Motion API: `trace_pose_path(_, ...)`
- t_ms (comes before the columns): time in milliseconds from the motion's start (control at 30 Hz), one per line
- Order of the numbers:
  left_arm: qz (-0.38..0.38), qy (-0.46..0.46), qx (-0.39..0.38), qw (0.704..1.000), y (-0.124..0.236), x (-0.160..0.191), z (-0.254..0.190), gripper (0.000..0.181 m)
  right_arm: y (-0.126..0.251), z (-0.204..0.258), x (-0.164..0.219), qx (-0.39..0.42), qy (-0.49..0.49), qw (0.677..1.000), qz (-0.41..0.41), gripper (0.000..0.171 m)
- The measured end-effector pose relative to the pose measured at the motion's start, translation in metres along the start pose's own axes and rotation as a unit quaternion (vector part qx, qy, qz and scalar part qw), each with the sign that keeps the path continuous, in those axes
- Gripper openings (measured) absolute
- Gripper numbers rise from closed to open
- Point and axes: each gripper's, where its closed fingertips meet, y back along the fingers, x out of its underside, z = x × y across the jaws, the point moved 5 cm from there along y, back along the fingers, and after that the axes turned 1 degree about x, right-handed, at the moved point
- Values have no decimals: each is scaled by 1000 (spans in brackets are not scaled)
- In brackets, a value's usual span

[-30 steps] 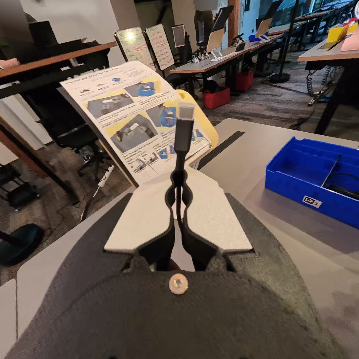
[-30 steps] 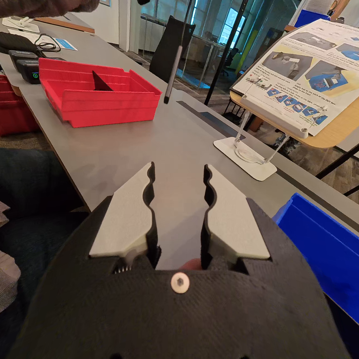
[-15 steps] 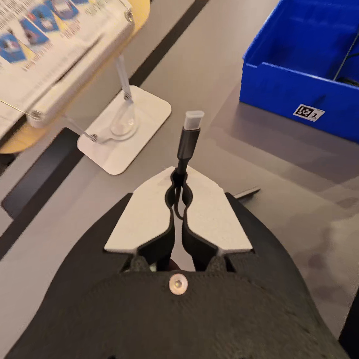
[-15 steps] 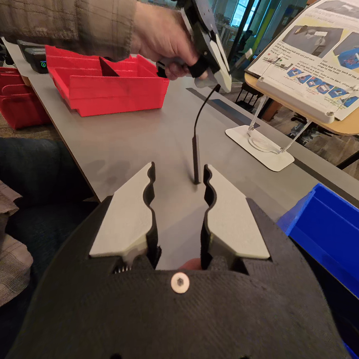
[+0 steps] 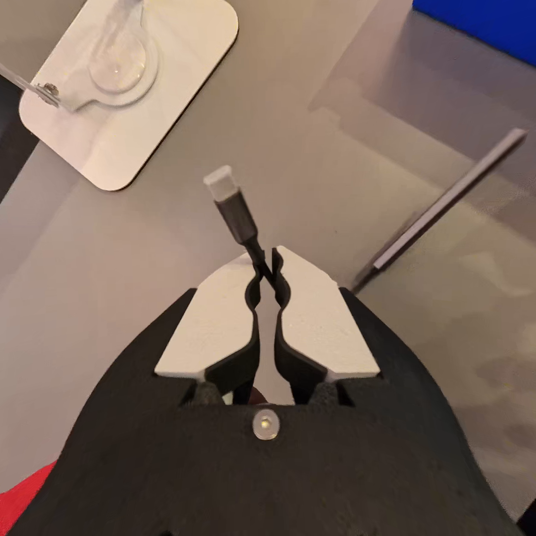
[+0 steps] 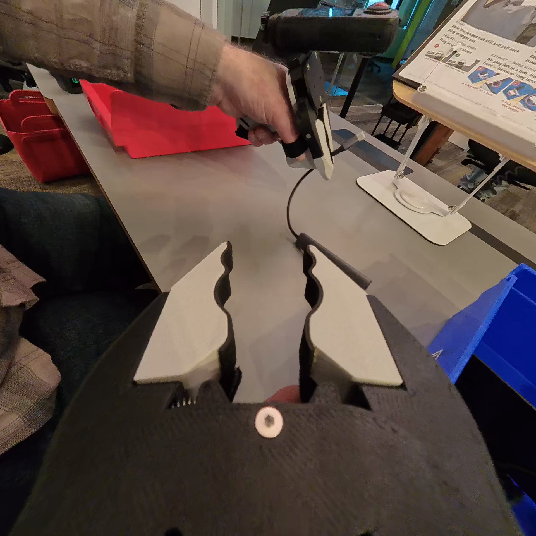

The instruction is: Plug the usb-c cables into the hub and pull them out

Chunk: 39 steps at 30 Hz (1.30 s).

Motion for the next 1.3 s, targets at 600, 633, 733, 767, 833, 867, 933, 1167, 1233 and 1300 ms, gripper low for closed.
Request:
trace_pose_path(600, 34, 2, 19, 999, 42, 26, 15, 43, -1, 4, 6, -8, -6, 1000, 9, 47)
trace_pose_path(633, 22, -7, 12, 1000, 58, 26, 17, 42, -1, 3, 6, -8, -7, 1000, 9, 47)
trace_pose_path(733, 9, -45, -29, 999, 113, 37, 32, 38, -1, 1, 8, -9, -13, 1000, 8, 47)
trace_pose_path(767, 18, -54, -52, 997, 131, 46, 40, 36, -2, 1, 8, -9, -13, 1000, 8, 47)
trace_pose_path(833, 43, -79, -95, 991, 165, 70, 54, 33, -5, 1, 8, -12, -15, 1000, 7, 46)
trace_pose_path(867, 55, -82, -108, 989, 179, 83, 59, 32, -7, 2, 7, -15, -16, 1000, 6, 46)
trace_pose_path(933, 71, -91, -113, 987, 201, 112, 62, 31, -12, 4, 5, -20, -16, 1000, 6, 47)
trace_pose_path(1167, 170, -157, -135, 963, 217, 214, 75, 31, -25, 13, -4, -38, -7, 999, 8, 47)
trace_pose_path(1233, 202, -177, -132, 954, 208, 240, 79, 31, -27, 14, -6, -41, -5, 999, 10, 47)
trace_pose_path(1300, 214, -202, -124, 948, 198, 261, 83, 31, -27, 15, -7, -41, -3, 999, 13, 47)
